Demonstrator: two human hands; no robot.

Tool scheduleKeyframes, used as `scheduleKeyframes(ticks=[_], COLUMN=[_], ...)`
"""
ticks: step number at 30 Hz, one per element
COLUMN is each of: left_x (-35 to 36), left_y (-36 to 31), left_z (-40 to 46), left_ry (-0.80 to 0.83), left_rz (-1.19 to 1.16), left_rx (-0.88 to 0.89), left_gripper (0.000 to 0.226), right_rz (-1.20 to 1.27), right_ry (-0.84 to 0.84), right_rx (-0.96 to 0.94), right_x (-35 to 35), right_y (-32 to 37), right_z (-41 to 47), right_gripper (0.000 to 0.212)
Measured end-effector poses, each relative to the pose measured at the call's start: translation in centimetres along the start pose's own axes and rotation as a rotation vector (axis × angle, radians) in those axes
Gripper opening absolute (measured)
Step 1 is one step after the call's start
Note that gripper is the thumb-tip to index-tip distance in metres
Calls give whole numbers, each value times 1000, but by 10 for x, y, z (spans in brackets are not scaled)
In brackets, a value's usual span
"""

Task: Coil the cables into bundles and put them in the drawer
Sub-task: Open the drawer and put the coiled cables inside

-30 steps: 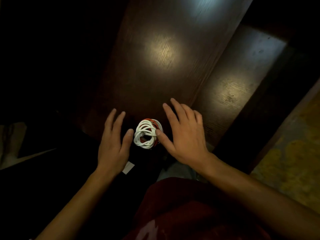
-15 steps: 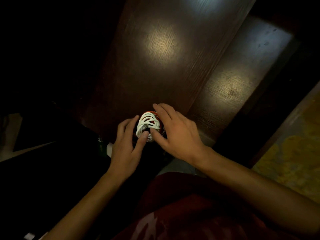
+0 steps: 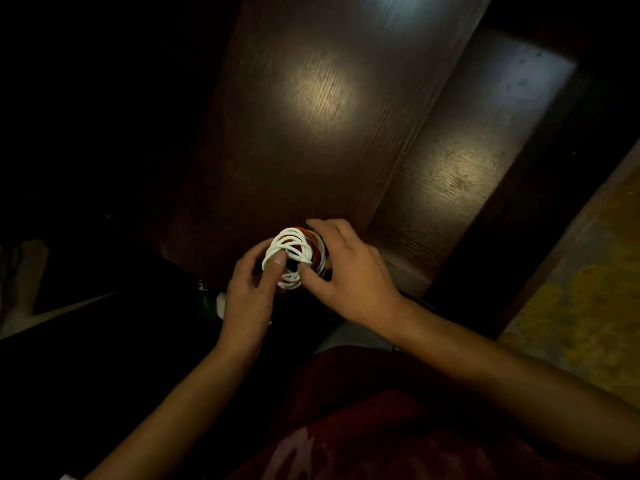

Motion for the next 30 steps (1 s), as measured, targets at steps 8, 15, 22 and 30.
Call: scheduleKeyframes(ticks=[8, 15, 22, 30], left_x=[11, 35, 84, 152], left_y=[-25, -57, -87, -118], left_z=[-4, 4, 11, 13], left_ry=[-9, 37, 104, 215], left_rz=[-33, -11, -61, -112], left_rx=[37, 121, 178, 235], left_gripper=[35, 33, 42, 41], right_rz=[67, 101, 138, 118], right_ry=[-18, -133, -298, -440], right_rx=[8, 10, 34, 47], right_x=[-12, -52, -108, -169], right_y=[-4, -9, -33, -68], right_z=[-3, -2, -5, -15], right_gripper=[51, 49, 60, 50])
Point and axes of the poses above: each hand's wrist, its own z-axis towards the middle knuckle, its own x-axis out of the palm, y = z × x, the point moved 10 cm from there along z, towards the middle knuckle, and after that the axes turned 7 degrees about x, right-handed, at the moved point
